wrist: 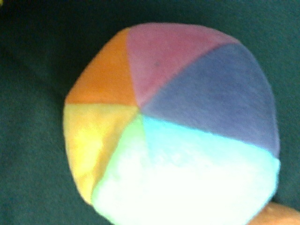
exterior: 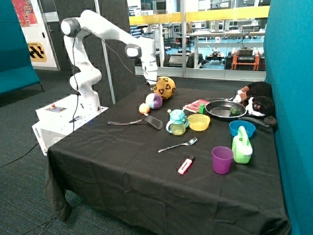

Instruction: Sort the balls from left to right in order of size

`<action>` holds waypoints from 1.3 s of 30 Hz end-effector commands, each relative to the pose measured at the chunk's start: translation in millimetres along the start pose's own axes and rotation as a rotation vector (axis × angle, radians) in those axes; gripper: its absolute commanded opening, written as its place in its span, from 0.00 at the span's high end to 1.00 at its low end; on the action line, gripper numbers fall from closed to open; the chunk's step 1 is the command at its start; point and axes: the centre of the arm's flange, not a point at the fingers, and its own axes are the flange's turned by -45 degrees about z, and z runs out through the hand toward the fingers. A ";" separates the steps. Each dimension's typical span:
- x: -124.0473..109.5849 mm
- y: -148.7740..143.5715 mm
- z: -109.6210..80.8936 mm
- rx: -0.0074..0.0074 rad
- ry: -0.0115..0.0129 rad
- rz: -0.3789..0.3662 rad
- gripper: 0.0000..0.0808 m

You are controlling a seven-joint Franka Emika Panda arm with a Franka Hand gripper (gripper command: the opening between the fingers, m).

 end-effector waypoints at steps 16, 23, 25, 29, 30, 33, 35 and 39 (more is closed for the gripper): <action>-42.5 56.5 -34.2 -0.0024 -0.0016 0.132 0.00; -55.3 72.3 -31.8 -0.0024 -0.0015 0.162 0.00; -58.1 76.5 -31.2 -0.0024 -0.0015 0.170 0.00; -64.3 88.4 -29.2 -0.0024 -0.0015 0.188 0.00; -65.0 90.4 -28.9 -0.0024 -0.0015 0.191 0.00; -66.9 97.2 -27.8 -0.0024 -0.0015 0.203 0.00; -67.6 101.8 -27.0 -0.0024 -0.0015 0.210 0.00; -67.6 111.3 -25.0 -0.0024 -0.0014 0.230 0.00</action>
